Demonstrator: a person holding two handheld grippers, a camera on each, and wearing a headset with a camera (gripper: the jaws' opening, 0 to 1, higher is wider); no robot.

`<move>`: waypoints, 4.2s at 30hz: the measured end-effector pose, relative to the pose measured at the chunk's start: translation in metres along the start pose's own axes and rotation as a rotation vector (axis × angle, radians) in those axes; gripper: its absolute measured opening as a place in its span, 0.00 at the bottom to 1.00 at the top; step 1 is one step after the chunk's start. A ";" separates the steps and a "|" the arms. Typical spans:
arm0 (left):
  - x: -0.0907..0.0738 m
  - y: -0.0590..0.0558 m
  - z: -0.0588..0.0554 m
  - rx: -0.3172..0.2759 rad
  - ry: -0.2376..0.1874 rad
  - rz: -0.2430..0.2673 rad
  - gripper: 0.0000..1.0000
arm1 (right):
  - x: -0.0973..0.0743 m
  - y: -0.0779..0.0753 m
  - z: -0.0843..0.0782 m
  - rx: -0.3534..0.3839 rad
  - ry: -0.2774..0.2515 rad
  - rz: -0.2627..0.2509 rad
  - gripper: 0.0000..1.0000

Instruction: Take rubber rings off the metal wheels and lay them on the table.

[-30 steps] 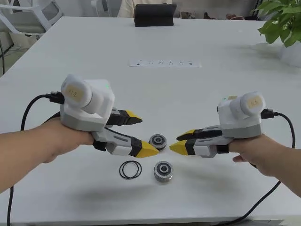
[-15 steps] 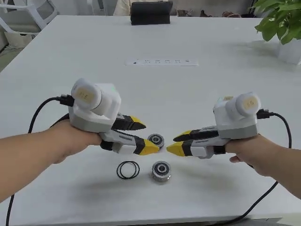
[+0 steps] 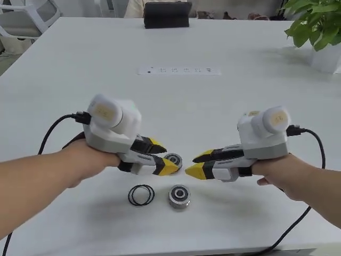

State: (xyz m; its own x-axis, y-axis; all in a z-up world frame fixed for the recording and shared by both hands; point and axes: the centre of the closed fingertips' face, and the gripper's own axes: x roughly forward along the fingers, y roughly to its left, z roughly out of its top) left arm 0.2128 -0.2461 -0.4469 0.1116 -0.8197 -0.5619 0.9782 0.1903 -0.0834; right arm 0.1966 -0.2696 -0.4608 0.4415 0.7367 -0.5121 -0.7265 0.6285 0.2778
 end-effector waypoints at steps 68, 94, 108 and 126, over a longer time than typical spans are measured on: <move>0.014 0.011 -0.007 0.075 0.050 0.072 0.07 | 0.037 -0.006 0.006 -0.155 0.039 -0.088 0.26; 0.014 0.011 -0.006 0.060 0.044 0.088 0.07 | 0.029 -0.005 0.003 -0.206 0.052 -0.097 0.18; 0.014 0.010 -0.007 0.053 0.046 0.091 0.07 | 0.024 -0.008 -0.002 -0.205 0.069 -0.100 0.06; 0.014 0.010 -0.007 0.062 0.049 0.102 0.07 | 0.019 -0.011 -0.004 -0.055 0.038 -0.116 0.00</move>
State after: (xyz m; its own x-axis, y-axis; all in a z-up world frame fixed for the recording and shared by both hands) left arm 0.2226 -0.2517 -0.4612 0.2037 -0.7703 -0.6043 0.9713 0.2363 0.0263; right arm 0.2110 -0.2630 -0.4765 0.5047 0.6496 -0.5687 -0.6999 0.6935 0.1709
